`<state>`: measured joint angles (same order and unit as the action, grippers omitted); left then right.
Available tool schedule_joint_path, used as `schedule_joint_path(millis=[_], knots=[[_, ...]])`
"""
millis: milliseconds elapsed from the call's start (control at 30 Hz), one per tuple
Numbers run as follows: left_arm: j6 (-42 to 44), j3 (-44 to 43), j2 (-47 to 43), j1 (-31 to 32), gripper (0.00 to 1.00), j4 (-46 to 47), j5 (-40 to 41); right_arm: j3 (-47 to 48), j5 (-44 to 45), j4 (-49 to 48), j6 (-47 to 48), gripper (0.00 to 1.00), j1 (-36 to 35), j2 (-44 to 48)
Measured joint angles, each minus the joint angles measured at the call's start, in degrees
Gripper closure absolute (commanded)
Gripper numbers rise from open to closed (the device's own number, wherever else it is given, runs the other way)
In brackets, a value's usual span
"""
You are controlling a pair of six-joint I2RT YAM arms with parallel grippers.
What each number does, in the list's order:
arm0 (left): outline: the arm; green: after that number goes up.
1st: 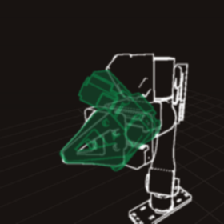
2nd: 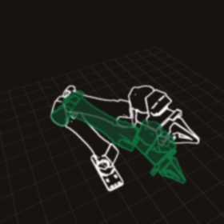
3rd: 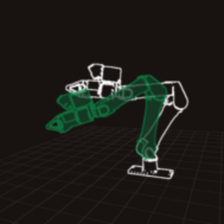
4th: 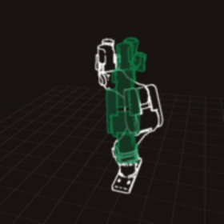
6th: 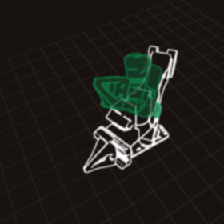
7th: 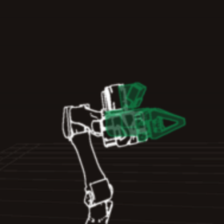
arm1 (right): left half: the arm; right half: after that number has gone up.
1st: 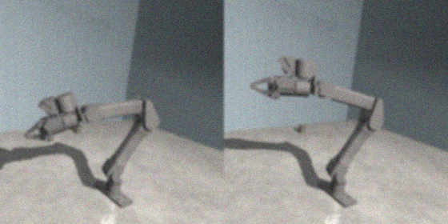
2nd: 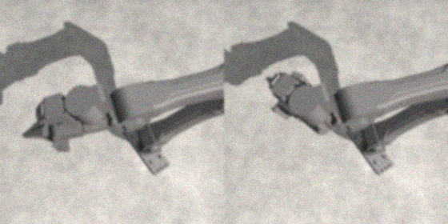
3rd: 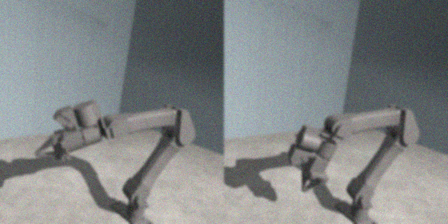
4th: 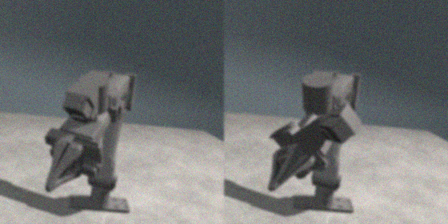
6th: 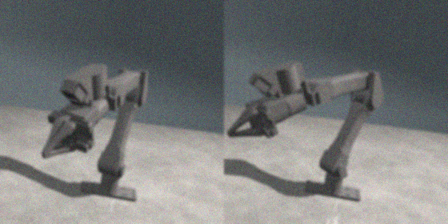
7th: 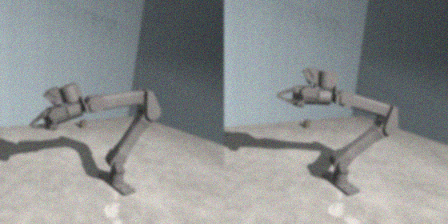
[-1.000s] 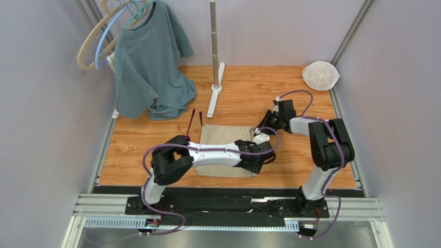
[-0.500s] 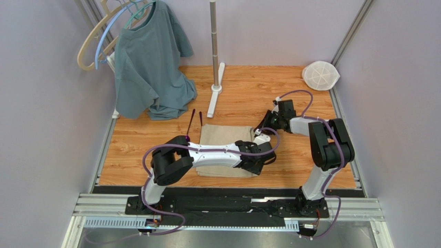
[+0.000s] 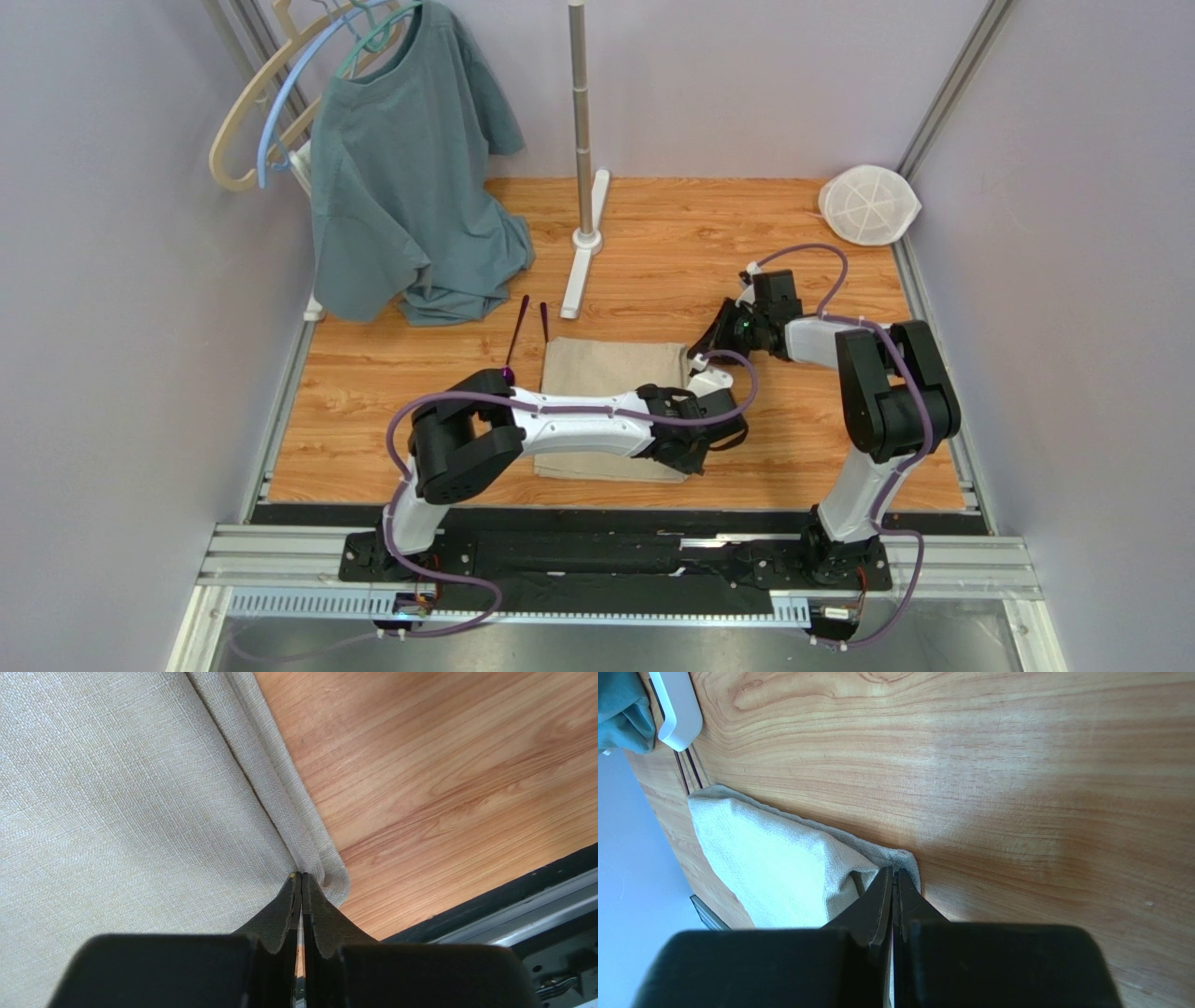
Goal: Fold the napkin into a case and place the utensils inside
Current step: Smooth out the lower triangle-folded napkin at the center of the board.
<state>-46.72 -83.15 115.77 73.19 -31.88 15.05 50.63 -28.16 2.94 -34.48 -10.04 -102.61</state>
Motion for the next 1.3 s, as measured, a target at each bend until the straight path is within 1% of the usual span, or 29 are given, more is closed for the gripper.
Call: schedule_joint_path(millis=[133, 400, 433, 467, 500, 533, 600, 633, 700, 767, 800, 833, 867, 900, 933, 1000, 1100, 1167, 1233, 1300], knots=[[-0.13, 1.66, -0.83, 0.33, 1.00, 0.11, -0.20, 0.04, -0.02, -0.09, 0.00, 1.00, 0.00, -0.11], [-0.55, 2.86, -3.26, 1.49, 1.00, 0.57, -1.14, 0.13, -0.26, -0.28, -0.13, 1.00, 0.00, -0.31], [-0.52, 2.86, -3.26, 1.64, 0.98, 0.81, -1.27, 0.13, -0.28, -0.31, -0.20, 1.00, 0.00, -0.33], [-0.50, 2.86, -3.26, 1.73, 0.92, 0.85, -1.25, 0.13, -0.33, -0.33, -0.22, 1.00, 0.00, -0.35], [-0.48, 2.86, -3.26, 1.77, 0.82, 0.85, -1.22, 0.13, -0.37, -0.35, -0.22, 1.00, 0.00, -0.37], [-0.39, 2.84, -3.26, 1.79, 0.65, 0.87, -1.18, 0.13, -0.42, -0.37, -0.22, 1.00, 0.00, -0.37], [0.07, 2.84, -3.26, 1.79, 0.51, 0.81, -0.98, 0.13, -0.46, -0.37, -0.22, 1.00, 0.00, -0.37], [0.46, 2.84, -3.26, 1.79, 0.41, 0.87, -0.83, 0.15, -0.48, -0.35, -0.22, 1.00, 0.00, -0.37], [1.11, 2.89, -3.50, 1.84, 0.35, 1.01, -0.22, 0.31, -0.50, -0.04, -0.24, 1.00, 0.00, -0.37], [2.32, 3.04, -4.61, 1.77, 0.34, 0.94, 0.55, 0.81, -0.48, 0.98, -0.22, 0.98, 0.00, -0.37], [2.67, 3.21, -5.60, 1.60, 0.34, 0.85, 0.81, 1.16, -0.42, 1.73, -0.20, 0.91, 0.00, -0.28], [3.17, 3.45, -6.88, 1.11, 0.37, 0.83, 1.01, 1.49, -0.42, 2.71, -0.17, 0.86, 0.00, -0.15], [3.80, 4.00, -8.72, 0.52, 0.39, 1.16, 0.96, 2.03, -0.33, 4.26, -0.09, 0.77, 0.00, 0.15], [4.37, 4.50, -10.78, -0.07, 0.41, 1.29, 0.94, 2.67, -0.17, 5.95, 0.00, 0.74, 0.00, 0.81], [5.09, 5.14, -12.96, -1.11, 0.46, 1.79, 0.66, 3.21, 0.11, 7.48, 0.00, 0.72, 0.00, 1.55], [6.40, 5.77, -16.39, -4.20, 0.47, 2.93, -0.04, 4.81, 1.05, 11.21, 0.68, 0.65, 0.00, 3.52], [8.07, 5.77, -18.27, -10.95, 0.46, 6.12, -2.21, 7.93, 3.21, 16.76, 2.01, 0.61, 0.00, 7.61], [9.33, 5.33, -17.38, -14.36, 0.46, 7.37, -3.69, 8.87, 4.37, 18.97, 2.89, 0.65, 0.00, 10.88], [10.51, 2.99, -14.60, -17.31, 0.46, 7.26, -4.96, 8.15, 4.57, 19.96, 3.34, 0.85, 0.00, 14.43], [12.15, -2.47, -9.14, -18.78, 0.47, 6.19, -6.47, 5.29, 4.04, 19.98, 3.82, 1.00, 0.00, 18.47]])
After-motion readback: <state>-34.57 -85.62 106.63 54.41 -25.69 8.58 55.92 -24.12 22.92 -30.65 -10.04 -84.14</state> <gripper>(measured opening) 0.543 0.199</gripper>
